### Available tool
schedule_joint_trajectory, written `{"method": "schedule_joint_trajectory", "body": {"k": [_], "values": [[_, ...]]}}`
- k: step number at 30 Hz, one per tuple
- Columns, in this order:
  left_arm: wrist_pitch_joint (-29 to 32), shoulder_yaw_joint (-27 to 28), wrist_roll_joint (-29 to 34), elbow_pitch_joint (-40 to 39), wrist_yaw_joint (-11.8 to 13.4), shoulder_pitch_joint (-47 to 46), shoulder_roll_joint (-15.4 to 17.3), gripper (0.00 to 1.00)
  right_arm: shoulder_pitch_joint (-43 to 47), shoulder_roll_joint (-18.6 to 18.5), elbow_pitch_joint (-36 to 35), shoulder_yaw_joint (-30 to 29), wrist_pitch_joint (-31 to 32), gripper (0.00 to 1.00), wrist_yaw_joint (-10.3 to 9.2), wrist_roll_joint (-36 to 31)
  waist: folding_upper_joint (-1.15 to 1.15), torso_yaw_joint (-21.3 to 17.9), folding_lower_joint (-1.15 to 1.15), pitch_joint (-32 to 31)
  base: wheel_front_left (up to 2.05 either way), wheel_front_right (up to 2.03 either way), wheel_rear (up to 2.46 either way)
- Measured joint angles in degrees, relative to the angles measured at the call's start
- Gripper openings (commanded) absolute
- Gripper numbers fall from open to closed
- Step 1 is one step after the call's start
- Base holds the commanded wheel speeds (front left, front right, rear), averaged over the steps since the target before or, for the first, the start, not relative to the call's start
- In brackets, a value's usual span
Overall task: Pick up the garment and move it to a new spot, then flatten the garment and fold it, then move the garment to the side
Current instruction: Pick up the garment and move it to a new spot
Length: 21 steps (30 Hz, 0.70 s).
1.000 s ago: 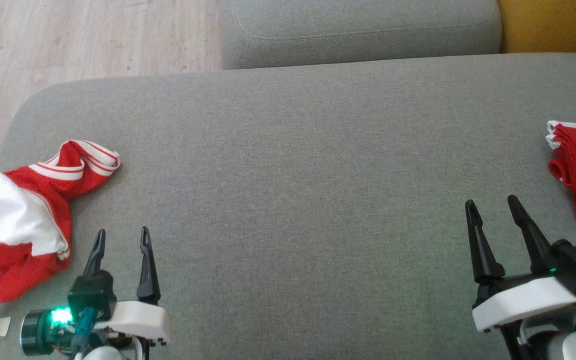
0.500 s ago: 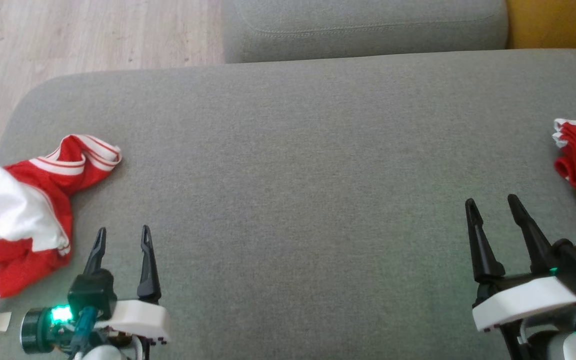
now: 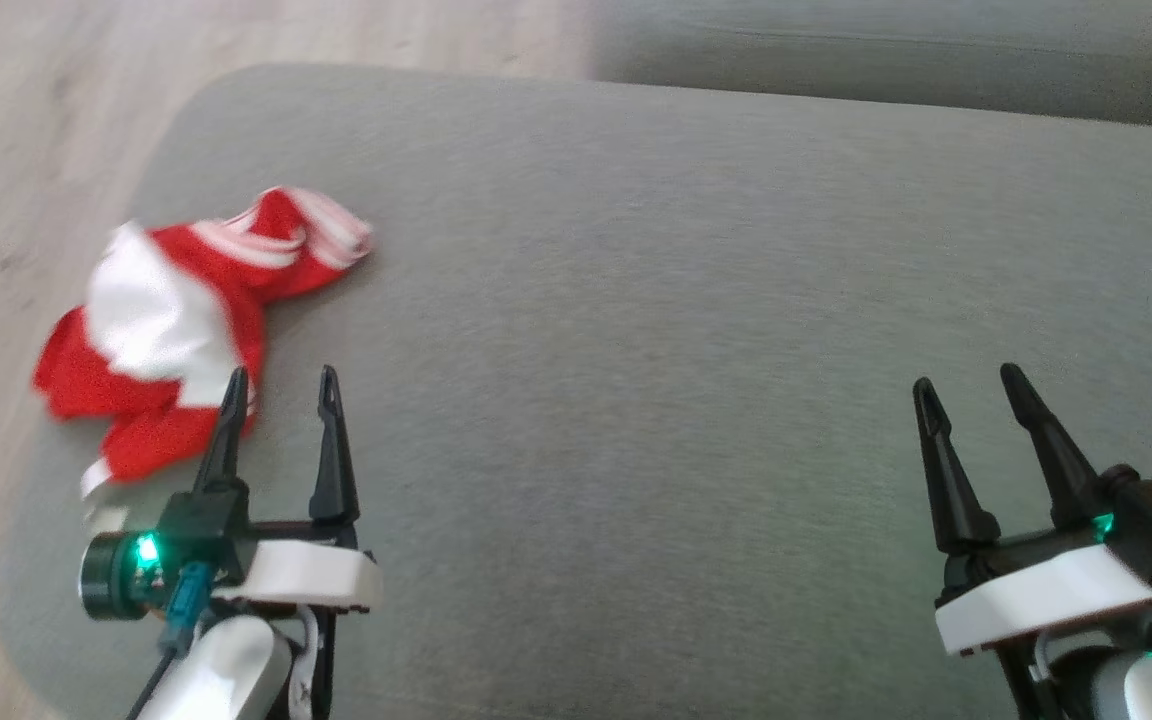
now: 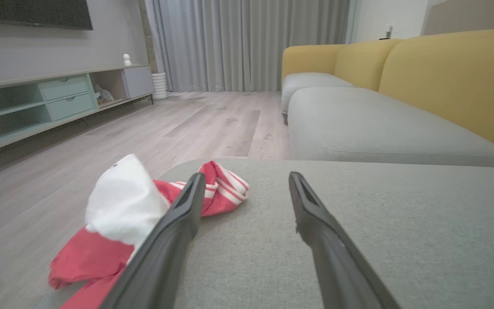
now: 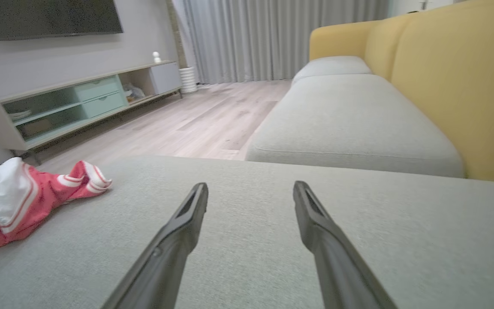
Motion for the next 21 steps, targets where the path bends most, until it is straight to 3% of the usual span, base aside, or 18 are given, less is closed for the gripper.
{"method": "schedule_joint_trajectory", "body": {"k": [11, 17, 21], "values": [[-0.64, 8.23, 5.12, 2.5, -3.93, -0.02, -4.67, 1.0, -3.16, -3.49, -3.55, 1.75, 2.49, 1.0, 0.0, -0.25, 0.0, 11.02, 0.0, 2.8, 0.0, 0.0, 0.0], [-0.65, 11.9, 6.64, 5.66, -7.6, -0.33, -7.46, 1.0, -5.4, -5.03, -5.69, 2.08, 4.03, 1.0, 0.0, -0.25, 0.0, 12.48, 0.0, 6.02, 0.0, 0.0, 0.0], [-0.65, 13.16, 7.03, 13.33, -11.18, -4.74, -9.68, 1.0, -8.77, -7.82, -7.7, 1.96, 5.59, 1.0, 0.0, -0.24, 0.0, 12.45, 0.0, 9.73, 0.0, 0.0, 0.0]]}}
